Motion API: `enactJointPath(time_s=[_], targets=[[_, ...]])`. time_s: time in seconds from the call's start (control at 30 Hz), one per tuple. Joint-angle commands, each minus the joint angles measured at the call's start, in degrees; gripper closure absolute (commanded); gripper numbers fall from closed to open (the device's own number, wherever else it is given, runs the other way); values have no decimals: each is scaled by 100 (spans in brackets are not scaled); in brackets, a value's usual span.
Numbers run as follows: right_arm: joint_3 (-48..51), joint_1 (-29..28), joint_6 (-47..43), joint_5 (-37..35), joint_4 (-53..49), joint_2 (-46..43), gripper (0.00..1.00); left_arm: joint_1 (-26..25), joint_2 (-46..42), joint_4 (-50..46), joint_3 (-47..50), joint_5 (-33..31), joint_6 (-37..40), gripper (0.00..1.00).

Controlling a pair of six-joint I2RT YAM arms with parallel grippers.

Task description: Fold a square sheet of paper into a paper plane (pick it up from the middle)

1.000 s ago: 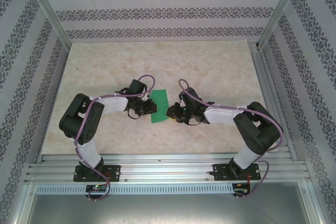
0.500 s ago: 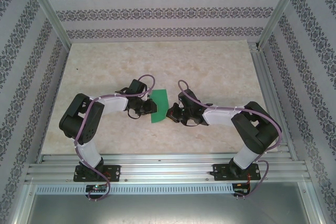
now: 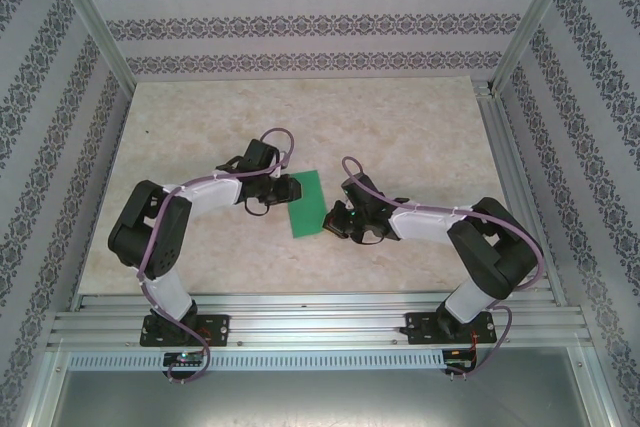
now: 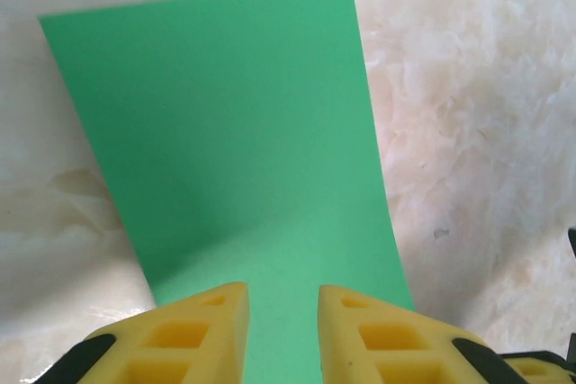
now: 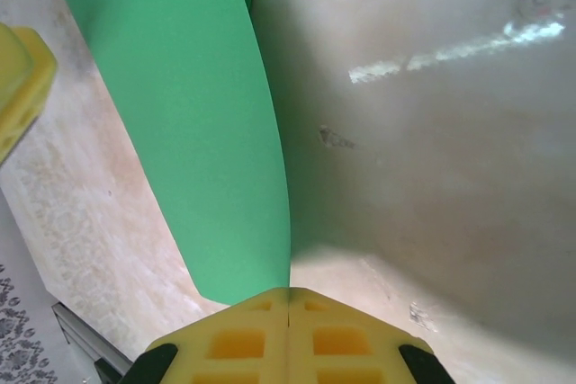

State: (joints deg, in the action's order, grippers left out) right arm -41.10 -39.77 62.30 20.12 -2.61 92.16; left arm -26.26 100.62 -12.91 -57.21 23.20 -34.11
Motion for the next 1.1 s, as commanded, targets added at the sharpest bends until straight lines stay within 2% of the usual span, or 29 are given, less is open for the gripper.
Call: enactJointPath(time_s=[0.0,0.33,0.9,1.07], targets=[[35,-98,-166,-156,-196,-163,100,54,257,45,-176,-176,150,74],[-237,-149,-218,-136,-27,-29,100,57,700,29,-191,-178,168,81],[-906,-225,-96,8,1375,909,100,59,681,-19,-152,-153,153,81],[-952,-256,-54,18,1496,1088,100,55,476,-19,-209,-88,98,80]])
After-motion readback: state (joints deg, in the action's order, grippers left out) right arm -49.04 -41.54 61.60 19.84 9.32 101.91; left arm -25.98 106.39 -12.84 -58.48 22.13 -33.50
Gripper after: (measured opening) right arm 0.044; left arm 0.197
